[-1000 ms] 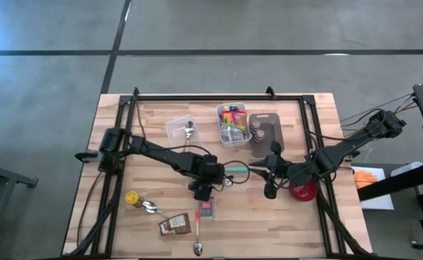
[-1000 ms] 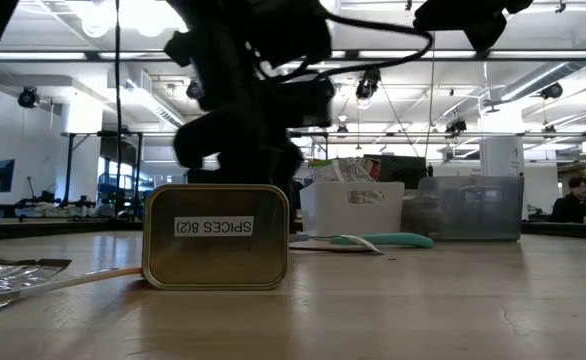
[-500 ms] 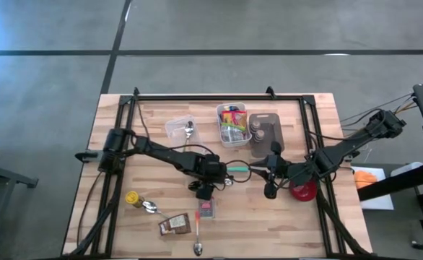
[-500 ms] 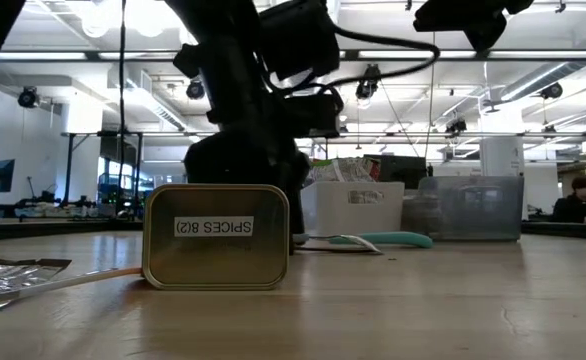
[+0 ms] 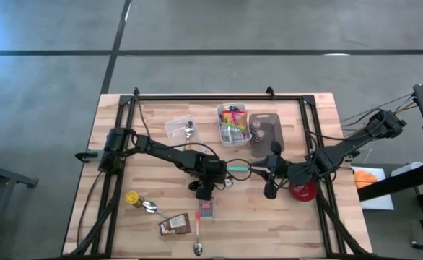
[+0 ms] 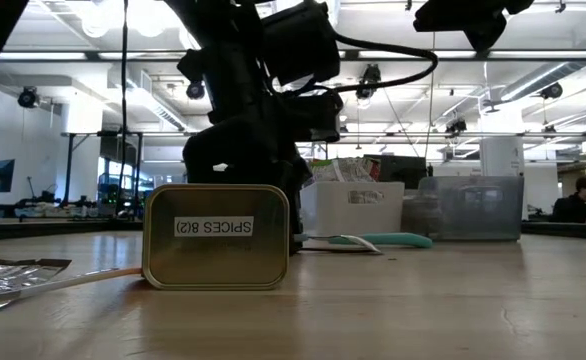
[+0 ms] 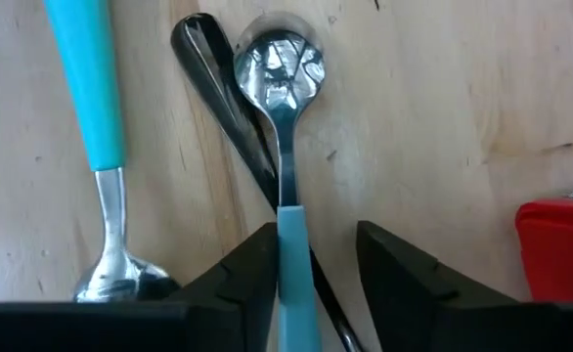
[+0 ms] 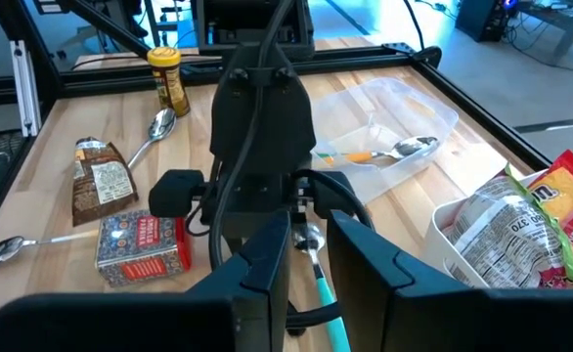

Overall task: Pick & Place Food Item
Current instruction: Put the blue spoon into the transparent bin

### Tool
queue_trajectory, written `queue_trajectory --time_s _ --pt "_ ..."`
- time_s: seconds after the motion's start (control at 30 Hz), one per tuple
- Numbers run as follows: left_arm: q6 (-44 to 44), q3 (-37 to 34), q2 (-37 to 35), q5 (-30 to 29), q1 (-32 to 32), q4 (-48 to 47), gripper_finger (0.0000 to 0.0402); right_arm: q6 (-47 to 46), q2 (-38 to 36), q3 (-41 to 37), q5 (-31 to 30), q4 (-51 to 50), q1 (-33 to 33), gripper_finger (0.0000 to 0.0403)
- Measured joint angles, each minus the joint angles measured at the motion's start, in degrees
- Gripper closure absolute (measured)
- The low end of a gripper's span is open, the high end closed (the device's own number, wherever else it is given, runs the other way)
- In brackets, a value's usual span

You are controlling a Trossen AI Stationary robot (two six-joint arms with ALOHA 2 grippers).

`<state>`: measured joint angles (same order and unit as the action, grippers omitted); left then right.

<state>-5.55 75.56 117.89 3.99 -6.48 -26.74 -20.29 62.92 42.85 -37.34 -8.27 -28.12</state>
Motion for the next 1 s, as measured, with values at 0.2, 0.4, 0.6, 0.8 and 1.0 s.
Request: queue_trajectory --time_s 0.2,0.4,0.6,0.8,1.0 --pt "2.05 -0.06 -0.3 0.41 0.04 -0.1 0.0273 0.0 0.0 -0.02 0.0 -0.01 0.0 0.0335" --pt "4.06 -0.26 -1.48 4.97 0.25 -0.92 0.0274 -0.02 0.04 -0.08 0.0 -0.01 0.02 0.0335" --pt "4.49 -0.23 -1.77 6.6 0.55 -0.93 0.0274 -0.26 0.04 -0.13 0.01 0.0 0.02 0.0335" --pt "4.47 -0.21 -1.77 6.61 0.6 -0.96 0.0274 -0.26 0.04 -0.23 0.0 0.0 0.02 0.0335" --pt "4.05 -0.19 -1.77 4.69 0.63 -0.96 0.0274 -0.21 0.04 -0.24 0.0 0.02 0.02 0.0335"
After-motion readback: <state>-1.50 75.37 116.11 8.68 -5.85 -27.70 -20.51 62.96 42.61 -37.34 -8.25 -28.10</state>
